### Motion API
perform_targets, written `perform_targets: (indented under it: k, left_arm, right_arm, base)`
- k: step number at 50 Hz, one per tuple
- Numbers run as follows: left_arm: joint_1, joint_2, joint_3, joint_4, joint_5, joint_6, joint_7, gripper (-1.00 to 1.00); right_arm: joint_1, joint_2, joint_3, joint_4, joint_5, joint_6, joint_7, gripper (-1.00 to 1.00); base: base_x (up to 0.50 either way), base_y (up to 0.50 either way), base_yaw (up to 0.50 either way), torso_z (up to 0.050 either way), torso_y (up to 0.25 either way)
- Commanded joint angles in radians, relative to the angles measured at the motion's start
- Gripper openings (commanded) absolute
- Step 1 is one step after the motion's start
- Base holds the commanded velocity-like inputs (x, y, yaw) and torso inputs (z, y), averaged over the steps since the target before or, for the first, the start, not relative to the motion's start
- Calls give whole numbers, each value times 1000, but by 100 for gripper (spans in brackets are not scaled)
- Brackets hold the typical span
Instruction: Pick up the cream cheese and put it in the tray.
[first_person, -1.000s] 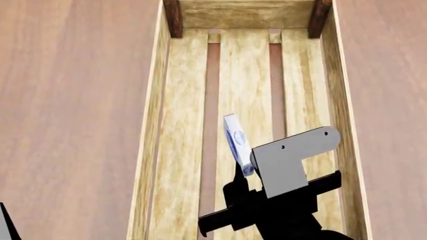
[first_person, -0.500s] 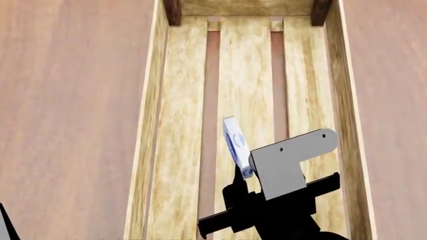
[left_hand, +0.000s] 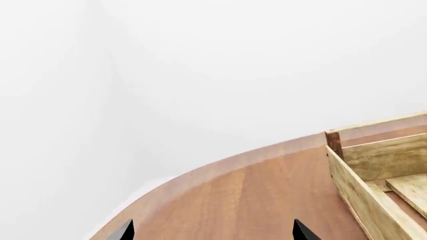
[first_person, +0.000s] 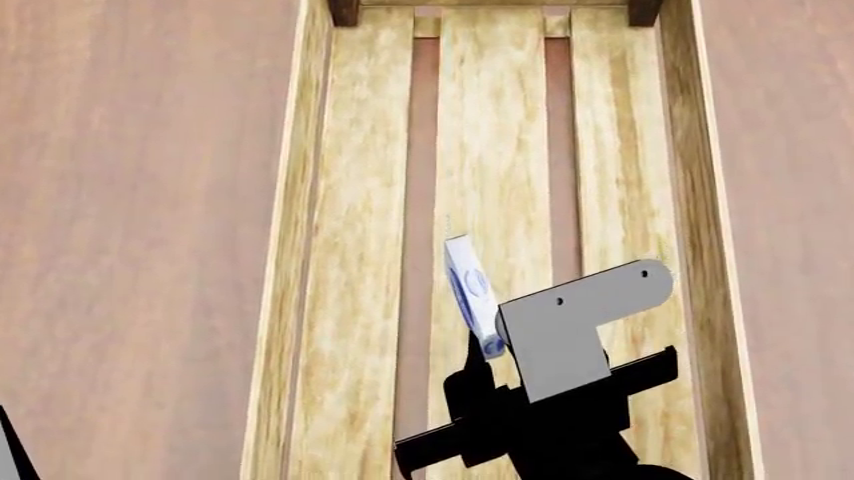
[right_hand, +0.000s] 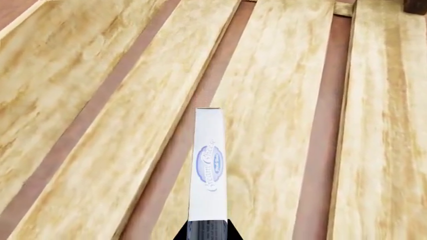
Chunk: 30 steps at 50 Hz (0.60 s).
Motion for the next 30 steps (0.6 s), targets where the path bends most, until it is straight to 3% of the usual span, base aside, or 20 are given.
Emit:
perform_targets:
  k: [1, 30]
  left_arm:
    - [-1, -1, 2, -2, 0, 1, -2, 100]
    - [1, -10, 2, -1, -35, 25, -4, 100]
  right_arm:
    - [-2, -1, -1, 3, -19, -13, -12, -100]
    - [-8, 2, -9, 5, -20, -22, -13, -100]
  base:
    - [0, 0, 0, 0, -43]
    - [0, 0, 0, 0, -23]
